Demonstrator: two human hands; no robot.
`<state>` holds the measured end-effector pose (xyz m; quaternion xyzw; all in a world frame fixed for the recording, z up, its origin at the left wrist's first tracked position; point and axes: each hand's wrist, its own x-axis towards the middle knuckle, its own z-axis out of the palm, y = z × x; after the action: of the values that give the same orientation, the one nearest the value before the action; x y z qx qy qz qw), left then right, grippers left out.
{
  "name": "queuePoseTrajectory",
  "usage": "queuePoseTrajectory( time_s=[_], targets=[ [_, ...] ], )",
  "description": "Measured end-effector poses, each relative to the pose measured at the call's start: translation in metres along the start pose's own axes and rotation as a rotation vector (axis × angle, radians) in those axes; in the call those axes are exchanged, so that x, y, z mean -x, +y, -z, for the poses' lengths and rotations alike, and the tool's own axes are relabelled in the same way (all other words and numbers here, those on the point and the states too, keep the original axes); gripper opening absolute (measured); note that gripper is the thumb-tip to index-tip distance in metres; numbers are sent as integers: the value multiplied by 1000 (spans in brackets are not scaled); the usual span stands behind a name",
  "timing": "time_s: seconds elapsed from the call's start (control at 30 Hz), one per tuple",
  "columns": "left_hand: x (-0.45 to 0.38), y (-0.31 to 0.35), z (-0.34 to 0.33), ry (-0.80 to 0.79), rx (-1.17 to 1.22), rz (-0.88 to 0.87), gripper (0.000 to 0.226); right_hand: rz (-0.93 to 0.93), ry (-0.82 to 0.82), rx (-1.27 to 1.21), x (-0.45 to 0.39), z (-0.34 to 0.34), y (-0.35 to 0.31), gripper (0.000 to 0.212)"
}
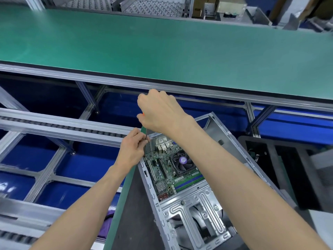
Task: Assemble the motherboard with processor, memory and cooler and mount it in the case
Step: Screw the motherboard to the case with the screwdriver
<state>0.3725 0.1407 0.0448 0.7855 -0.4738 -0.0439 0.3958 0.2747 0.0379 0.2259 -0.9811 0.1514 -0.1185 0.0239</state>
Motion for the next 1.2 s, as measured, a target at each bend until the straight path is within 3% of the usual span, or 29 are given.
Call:
queuePoseTrajectory(
  time_s=[0.17,0.23,0.33,0.5,0.67,0.83,1.03,1.2],
  targets=[
    [0,1,0,32,-14,30,17,86,-103,-149,-3,5,-1,25],
    [0,2,0,21,-10,28,18,58,-46,-113,-4,3,-4,17],
    [-1,2,0,-3,2,22,19,13,57,2,-6,-1,-9,25],
    [-1,1,-1,14,-7,59,17,66,-64,-137,-10,4,-7,20],
    [-1,2,0,-23,7,36,22,-1,36,-8,-7,0,-5,19],
    [0,3,-1,10,1,46,19,84,-113,-153,-8,6,-1,27],
    [-1,0,0,-16,14,30,19,15,-9,-66,-6,-3,3,22],
    [1,1,1,17,28,38,25,100,-94,-146,-7,-1,6,20]
  ],
)
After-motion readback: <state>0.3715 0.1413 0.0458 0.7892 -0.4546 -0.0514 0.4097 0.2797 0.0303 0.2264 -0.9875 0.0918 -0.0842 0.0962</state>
